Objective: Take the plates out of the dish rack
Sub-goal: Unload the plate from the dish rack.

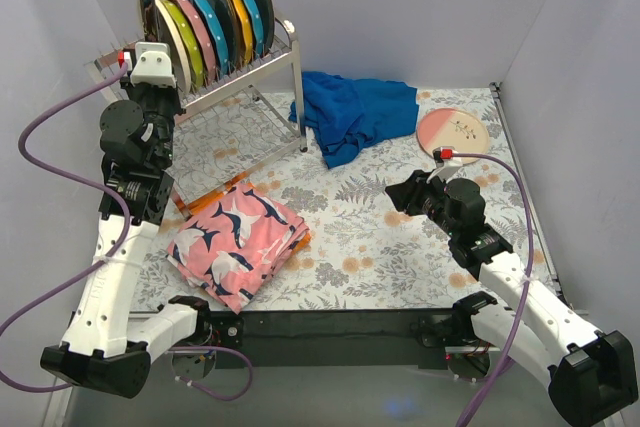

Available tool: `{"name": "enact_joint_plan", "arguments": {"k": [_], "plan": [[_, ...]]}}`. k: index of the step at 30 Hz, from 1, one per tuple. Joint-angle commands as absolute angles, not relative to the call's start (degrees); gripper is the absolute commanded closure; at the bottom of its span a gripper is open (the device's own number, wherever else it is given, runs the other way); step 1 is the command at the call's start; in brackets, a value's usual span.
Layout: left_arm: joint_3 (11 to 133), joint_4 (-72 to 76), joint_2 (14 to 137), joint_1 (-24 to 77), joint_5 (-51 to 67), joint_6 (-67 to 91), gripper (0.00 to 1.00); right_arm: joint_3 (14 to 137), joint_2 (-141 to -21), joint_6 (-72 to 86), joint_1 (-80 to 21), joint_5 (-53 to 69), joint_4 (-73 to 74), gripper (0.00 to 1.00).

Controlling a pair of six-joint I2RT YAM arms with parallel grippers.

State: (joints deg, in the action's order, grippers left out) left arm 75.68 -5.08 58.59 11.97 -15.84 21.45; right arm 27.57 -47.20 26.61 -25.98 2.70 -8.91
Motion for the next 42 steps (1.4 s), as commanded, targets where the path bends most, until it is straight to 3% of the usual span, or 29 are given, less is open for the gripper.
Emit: {"name": "enact_joint_plan", "arguments": {"k": [1,23,42], "plan": [[77.25,3.16,55.55,13.01,-11.07,21.18,1.00,28.74,-46.14,25.40,-26.28,1.58,-9.67,0.58],[84.72,1.58,57.13,12.92,-10.37,19.07,1.00,28.83,-46.06,25.14,-26.46,1.32,-9.58,0.58],[83.58,0.70,54.84,12.92,-14.06,16.09,1.00,29.00,-46.23,25.14,-26.81,1.32,-9.49,0.58]]}}
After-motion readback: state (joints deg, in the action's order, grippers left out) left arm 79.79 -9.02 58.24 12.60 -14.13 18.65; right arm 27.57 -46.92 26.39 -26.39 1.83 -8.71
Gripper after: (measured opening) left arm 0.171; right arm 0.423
